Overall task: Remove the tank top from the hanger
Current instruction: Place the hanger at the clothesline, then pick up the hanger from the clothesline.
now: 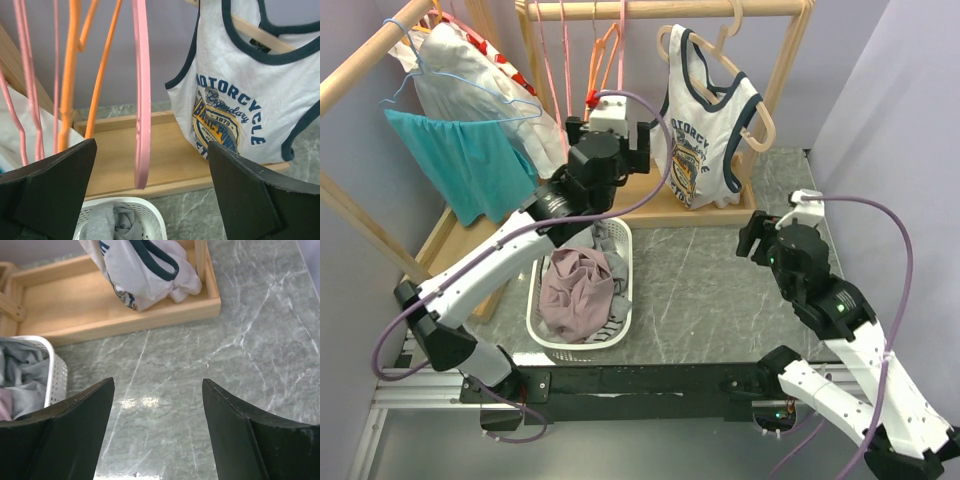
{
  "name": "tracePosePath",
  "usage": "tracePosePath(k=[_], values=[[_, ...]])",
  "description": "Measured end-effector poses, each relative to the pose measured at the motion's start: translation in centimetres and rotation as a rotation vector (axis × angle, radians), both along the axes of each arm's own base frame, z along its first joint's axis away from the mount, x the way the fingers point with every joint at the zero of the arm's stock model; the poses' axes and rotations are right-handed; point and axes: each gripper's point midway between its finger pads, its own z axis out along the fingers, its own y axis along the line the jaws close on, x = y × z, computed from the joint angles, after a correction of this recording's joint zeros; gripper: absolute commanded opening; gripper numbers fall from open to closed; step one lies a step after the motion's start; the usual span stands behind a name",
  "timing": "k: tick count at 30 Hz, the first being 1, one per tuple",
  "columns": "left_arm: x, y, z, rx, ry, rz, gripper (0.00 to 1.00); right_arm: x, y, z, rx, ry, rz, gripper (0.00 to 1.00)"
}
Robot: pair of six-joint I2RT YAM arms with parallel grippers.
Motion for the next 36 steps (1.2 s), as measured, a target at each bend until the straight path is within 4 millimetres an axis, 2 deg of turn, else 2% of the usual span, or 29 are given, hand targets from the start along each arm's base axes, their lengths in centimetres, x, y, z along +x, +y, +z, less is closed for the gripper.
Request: tracePosePath(k=[4,6,8,10,12,13,14,16,19,21,24,26,27,30,34,36], values=[[-1.5,1.1,1.7,-0.052,-0.024,-0.023,0.99,0.8,0.4,0.2,-0.021,0.014,0.005,0.82],[-2.4,1.7,2.6,-0.084,-0.037,-0.045,0.99,1.1,0.3,1.2,-0.030,-0.006,-0.002,0.83],[-3.7,2.4,3.7,-0.124,-0.054,-0.072,0.99,1.4,-0.5,3.8,-0.041,-0.048,-0.043,0.84],[-4.9,3.0,4.8,-0.162,-0.074,-0.107,0.99,1.9,-1.2,7.7,-0.038,-0.113,-0.086,0.85],[-6.3,2.8,5.8,-0.199,-0.099,-0.184,1.00,2.5,-1.6,12.6,-0.022,-0.204,-0.121,0.85],[-7.1,2.6,6.0,-0.213,-0.112,-0.234,1.00,2.7,-1.7,14.1,-0.015,-0.238,-0.129,0.86],[-7.9,2.2,6.1,-0.220,-0.121,-0.290,0.99,2.9,-1.8,15.4,-0.009,-0.266,-0.134,0.86],[-9.6,0.7,6.0,-0.228,-0.132,-0.424,0.99,3.5,-1.9,16.5,-0.018,-0.289,-0.142,0.86],[-11.9,-2.5,4.2,-0.198,-0.099,-0.623,0.99,4.3,-2.4,18.0,-0.040,-0.310,-0.155,0.86],[-13.4,-5.2,2.2,-0.162,-0.057,-0.741,0.99,5.5,-2.7,19.1,-0.061,-0.319,-0.170,0.87],[-15.7,-8.6,-2.8,-0.106,0.051,-0.886,0.99,7.9,-2.9,21.3,-0.095,-0.338,-0.190,0.87],[-16.8,-9.5,-5.8,-0.077,0.118,-0.936,1.00,10.0,-2.6,23.0,-0.100,-0.354,-0.186,0.87],[-17.1,-9.7,-7.1,-0.067,0.149,-0.950,0.99,11.3,-2.3,23.2,-0.105,-0.351,-0.176,0.87],[-17.5,-9.9,-8.7,-0.064,0.198,-0.967,0.99,14.5,-2.0,22.6,-0.115,-0.320,-0.136,0.87],[-17.8,-10.0,-8.6,-0.070,0.200,-0.985,0.99,17.7,-1.8,20.1,-0.129,-0.245,-0.076,0.87],[-17.8,-10.0,-8.6,-0.069,0.201,-0.989,0.99,18.5,-1.7,18.8,-0.131,-0.211,-0.041,0.87]])
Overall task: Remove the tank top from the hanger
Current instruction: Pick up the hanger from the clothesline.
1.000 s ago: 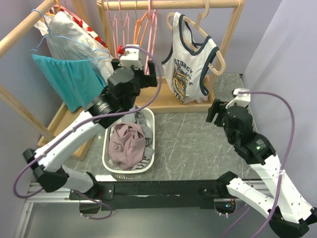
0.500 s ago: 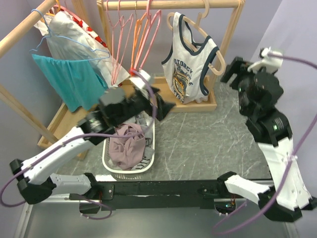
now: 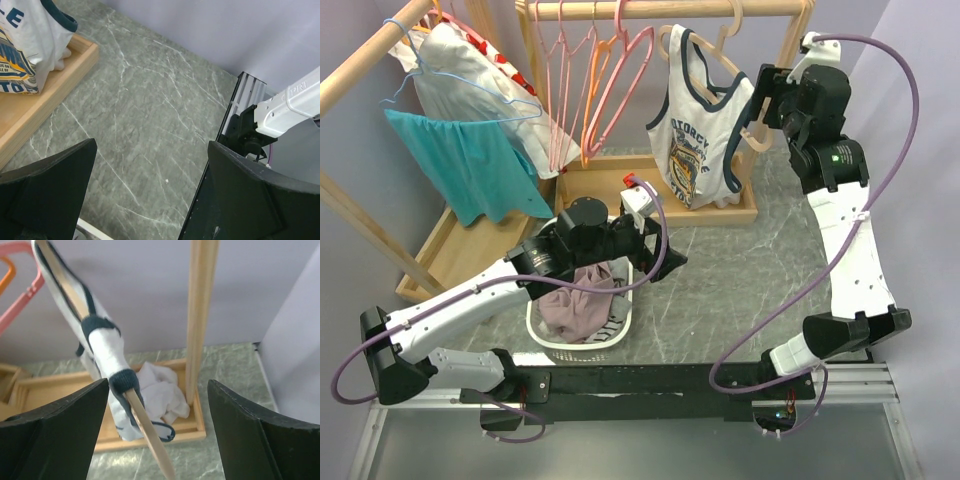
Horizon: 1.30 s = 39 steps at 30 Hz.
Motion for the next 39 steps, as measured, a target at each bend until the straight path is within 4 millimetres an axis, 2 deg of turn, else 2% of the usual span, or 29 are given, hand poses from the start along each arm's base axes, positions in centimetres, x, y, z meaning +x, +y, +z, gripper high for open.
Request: tracePosePath(k=[6,11,17,20,21,25,28,29,30,32,33,36,39], values=[[0.0,0.0,-0.1,0.005,-0.001,0.001,0.99,0.5,0.4,-3.1,0.017,0.066,0.117,0.84],[0.3,-0.3,-0.9,0.023,0.007,0.002,0.99,0.5,1.4,-3.2,0.035,0.070,0.204,0.79],[0.6,-0.6,-2.6,0.070,0.035,0.009,0.99,0.4,3.6,-3.4,0.056,0.074,0.332,0.76],[0.8,-0.5,-2.6,0.071,0.033,0.019,0.99,1.1,4.4,-3.6,0.062,0.081,0.368,0.62],[0.8,-0.5,-2.6,0.072,0.033,0.022,0.99,1.3,4.5,-3.8,0.064,0.085,0.376,0.54],[1.1,-0.4,-2.6,0.073,0.031,0.035,0.99,2.0,5.0,-5.0,0.074,0.114,0.394,0.53],[1.3,-0.3,-2.6,0.076,0.029,0.048,0.99,2.4,5.1,-5.3,0.079,0.124,0.399,0.45],[1.3,-0.2,-2.6,0.076,0.028,0.049,0.99,2.6,5.1,-5.2,0.079,0.124,0.399,0.40],[1.3,-0.2,-2.6,0.076,0.028,0.050,0.99,2.9,5.2,-5.1,0.080,0.122,0.398,0.27],[1.3,-0.2,-2.6,0.077,0.028,0.053,0.99,3.2,5.2,-5.0,0.078,0.119,0.398,0.18],[1.4,-0.2,-2.7,0.078,0.027,0.056,0.99,3.4,5.3,-5.1,0.084,0.123,0.398,0.09],[1.5,-0.1,-2.7,0.079,0.025,0.066,0.99,3.4,5.4,-5.3,0.084,0.126,0.406,0.01],[1.7,0.0,-2.6,0.081,0.023,0.076,0.99,3.4,5.4,-5.2,0.087,0.124,0.405,0.00]])
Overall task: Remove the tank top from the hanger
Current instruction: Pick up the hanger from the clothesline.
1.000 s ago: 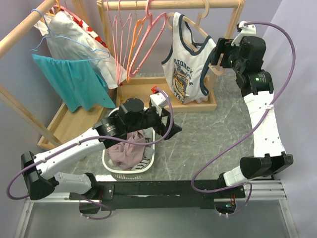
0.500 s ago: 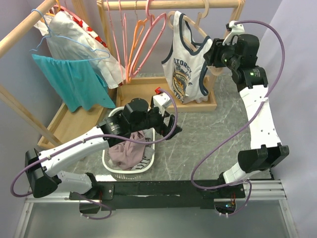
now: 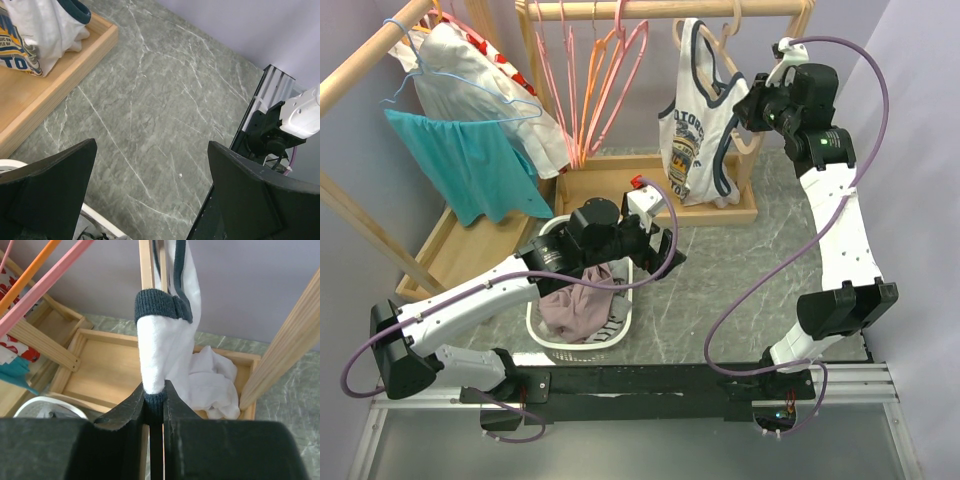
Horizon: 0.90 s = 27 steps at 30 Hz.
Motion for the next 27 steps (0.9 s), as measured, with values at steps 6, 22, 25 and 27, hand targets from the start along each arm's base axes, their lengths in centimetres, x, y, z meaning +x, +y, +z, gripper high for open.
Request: tracePosePath(k=[6,22,25,27], values=[[0.3,0.4,0.4,-0.006,-0.011,0.025,0.99,-0.4,0.0,0.0,0.007,-0.006,0.002,0.00],[1.7,1.9,1.4,-0.042,-0.006,0.163,0.99,-6.0,0.1,5.7,0.101,-0.117,0.010,0.00],[1.7,2.8,2.7,-0.079,-0.019,0.198,0.99,-7.7,0.1,6.0,0.117,-0.107,0.015,0.00],[1.9,3.2,3.6,-0.106,-0.028,0.222,0.99,-8.3,0.1,6.2,0.123,-0.104,0.014,0.00]])
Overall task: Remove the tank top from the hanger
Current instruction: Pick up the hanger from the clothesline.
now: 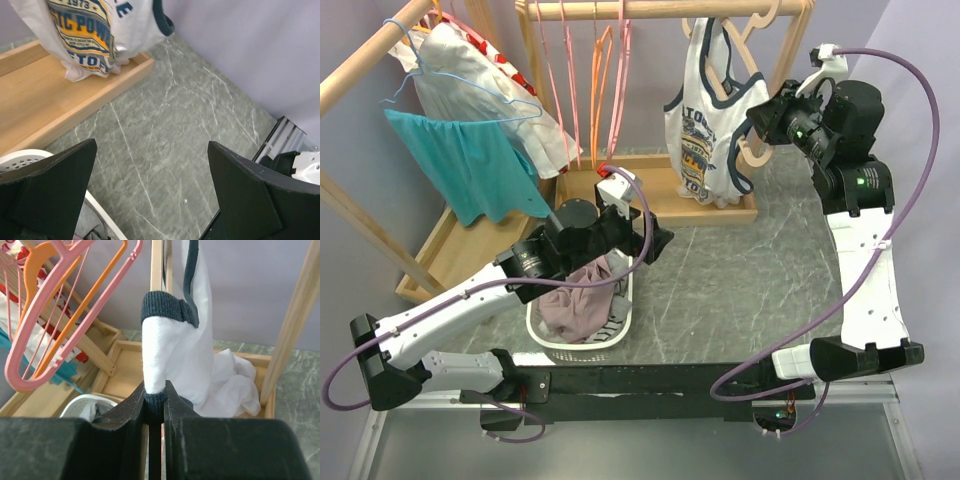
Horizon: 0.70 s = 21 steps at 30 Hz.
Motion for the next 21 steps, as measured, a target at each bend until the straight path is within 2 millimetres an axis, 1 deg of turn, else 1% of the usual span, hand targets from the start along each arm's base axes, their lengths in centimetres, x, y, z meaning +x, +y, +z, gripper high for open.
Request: tracePosePath(k=[3,7,10,13,18,21], values=[[0.1,0.2,0.3,-0.013,0.001,0.017,0.99,-0.4,0.0,0.0,0.006,0.006,0.003,0.00],[0.1,0.2,0.2,-0.021,0.016,0.023,0.99,-0.7,0.1,0.1,0.018,0.011,0.005,0.00],[0.1,0.2,-0.1,-0.021,0.023,0.024,0.99,-1.4,0.0,0.0,0.021,0.019,-0.001,0.00],[0.2,0.3,-0.1,-0.023,0.025,0.035,0.99,-3.0,-0.3,-1.1,0.024,0.032,-0.011,0.00],[0.4,0.4,-0.1,-0.025,0.027,0.052,0.99,-7.5,-0.9,-4.4,0.029,0.068,-0.027,0.00],[0.5,0.3,-0.1,-0.021,0.030,0.051,0.99,-9.0,-0.9,-5.8,0.032,0.096,-0.024,0.00]])
